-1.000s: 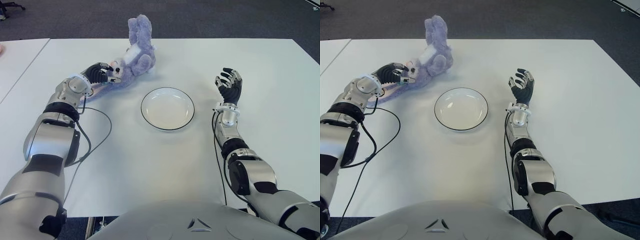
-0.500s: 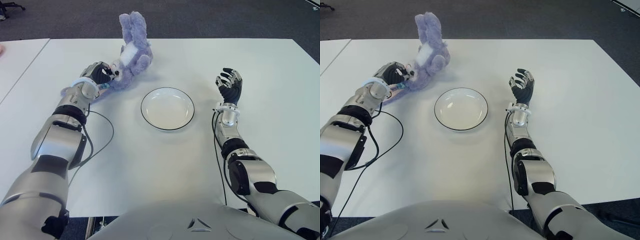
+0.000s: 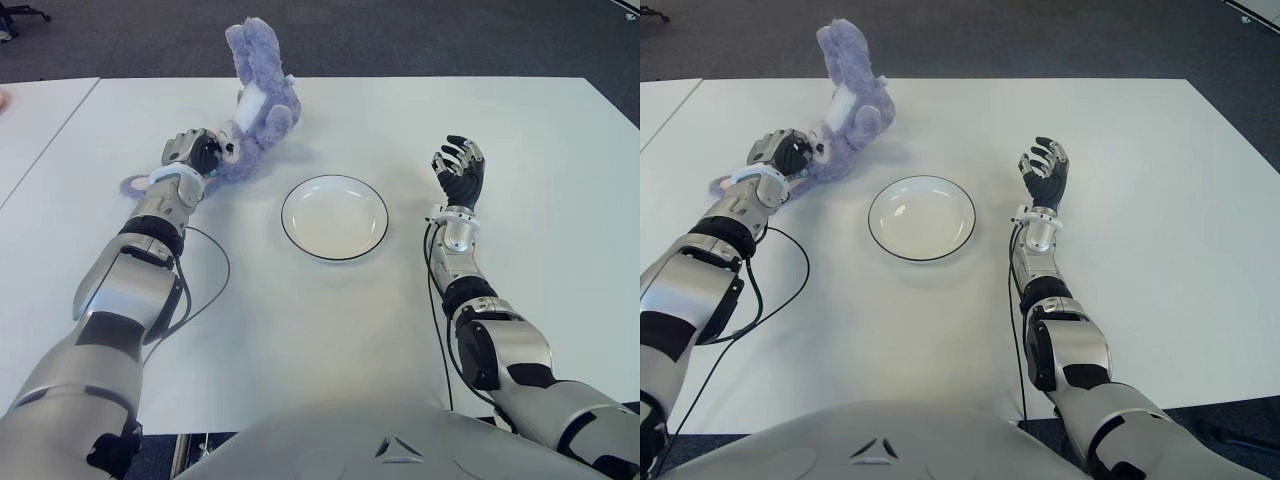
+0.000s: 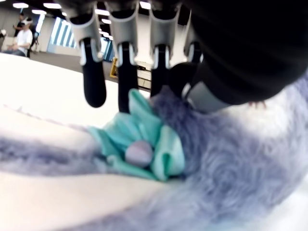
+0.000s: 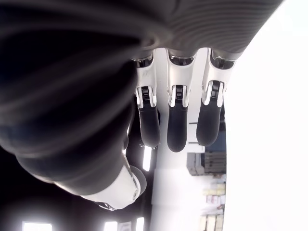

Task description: Put the doll into the plate.

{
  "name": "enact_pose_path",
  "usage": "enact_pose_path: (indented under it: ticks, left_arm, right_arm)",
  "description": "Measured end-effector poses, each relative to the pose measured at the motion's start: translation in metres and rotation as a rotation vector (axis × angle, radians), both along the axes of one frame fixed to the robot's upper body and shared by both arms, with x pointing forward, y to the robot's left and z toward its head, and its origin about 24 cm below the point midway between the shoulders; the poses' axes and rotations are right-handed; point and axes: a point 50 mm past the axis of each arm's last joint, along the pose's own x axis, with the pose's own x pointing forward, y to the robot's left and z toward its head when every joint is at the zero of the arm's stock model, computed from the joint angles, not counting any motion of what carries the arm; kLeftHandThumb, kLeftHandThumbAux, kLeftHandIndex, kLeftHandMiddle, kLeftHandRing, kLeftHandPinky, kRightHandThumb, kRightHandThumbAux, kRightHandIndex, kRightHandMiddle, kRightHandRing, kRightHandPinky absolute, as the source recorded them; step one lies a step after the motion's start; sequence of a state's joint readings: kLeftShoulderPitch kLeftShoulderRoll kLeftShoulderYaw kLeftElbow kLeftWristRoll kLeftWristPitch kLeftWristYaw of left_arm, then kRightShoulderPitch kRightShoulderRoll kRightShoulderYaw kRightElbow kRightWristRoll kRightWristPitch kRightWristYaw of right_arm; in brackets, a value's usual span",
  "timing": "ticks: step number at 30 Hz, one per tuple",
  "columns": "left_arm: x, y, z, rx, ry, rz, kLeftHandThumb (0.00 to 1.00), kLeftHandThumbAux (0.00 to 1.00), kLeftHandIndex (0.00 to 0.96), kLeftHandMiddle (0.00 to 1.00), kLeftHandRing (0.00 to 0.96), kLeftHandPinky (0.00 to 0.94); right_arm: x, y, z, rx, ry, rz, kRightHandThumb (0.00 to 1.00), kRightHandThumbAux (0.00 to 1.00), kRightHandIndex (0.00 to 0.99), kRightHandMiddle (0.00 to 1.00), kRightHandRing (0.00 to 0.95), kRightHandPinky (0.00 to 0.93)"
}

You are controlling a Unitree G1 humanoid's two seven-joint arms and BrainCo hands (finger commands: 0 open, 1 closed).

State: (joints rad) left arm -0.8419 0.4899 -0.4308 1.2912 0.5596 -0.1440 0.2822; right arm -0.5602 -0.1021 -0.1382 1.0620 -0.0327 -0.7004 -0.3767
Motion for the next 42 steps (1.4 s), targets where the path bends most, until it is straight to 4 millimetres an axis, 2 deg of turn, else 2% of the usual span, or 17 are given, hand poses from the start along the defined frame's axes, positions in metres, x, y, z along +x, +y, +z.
enact_pose_path:
  ticks: [6,9,25,28,32,35,37,42]
  left_arm:
    - [-0.0012,-0.0017,-0.003,0.067,-0.02,0.009,0.717,0.683,0.427,0.326,0.294,0.329]
    - [-0.0016,-0.0027,-0.0042,0.094,-0.028,0.011,0.717,0.685,0.424,0.318,0.3,0.359]
    - [-0.0016,-0.0051,-0.0053,0.11,-0.038,0.015,0.709,0.686,0.422,0.47,0.498,0.541]
    - [-0.0015,-0.0054,-0.0053,0.109,-0.038,0.015,0.704,0.689,0.421,0.473,0.506,0.537]
    - [-0.0015,-0.0055,-0.0054,0.109,-0.037,0.015,0.699,0.692,0.419,0.413,0.45,0.468]
    - [-0.0016,-0.0058,-0.0058,0.11,-0.036,0.016,0.693,0.697,0.415,0.304,0.335,0.359]
    - [-0.0016,-0.0059,-0.0058,0.112,-0.035,0.016,0.546,0.541,0.336,0.232,0.254,0.279]
    - [-0.0015,-0.0062,-0.0058,0.115,-0.034,0.014,0.45,0.458,0.271,0.177,0.186,0.219]
  right_arm:
    - [0.0,0.0002,-0.0001,0.001,0.0,0.001,0.503,0.909,0.306,0.269,0.272,0.31]
    - [0.0,0.0001,-0.0001,0.002,0.0,0.001,0.505,0.909,0.304,0.266,0.272,0.315]
    - [0.0,0.0001,-0.0001,0.004,0.0,0.0,0.514,0.901,0.301,0.273,0.278,0.319]
    - [0.0,0.0001,-0.0001,0.004,0.0,0.0,0.514,0.903,0.305,0.275,0.283,0.327]
    - [0.0,0.0001,-0.0001,0.004,0.0,0.0,0.513,0.904,0.309,0.277,0.287,0.332]
    - [0.0,0.0001,-0.0001,0.004,0.0,0.0,0.513,0.904,0.313,0.278,0.292,0.339]
    - [0.0,0.0,-0.0001,0.005,0.0,-0.001,0.514,0.902,0.314,0.28,0.294,0.34]
    - [-0.0001,0.0,-0.0002,0.005,0.0,-0.001,0.516,0.897,0.315,0.28,0.294,0.334]
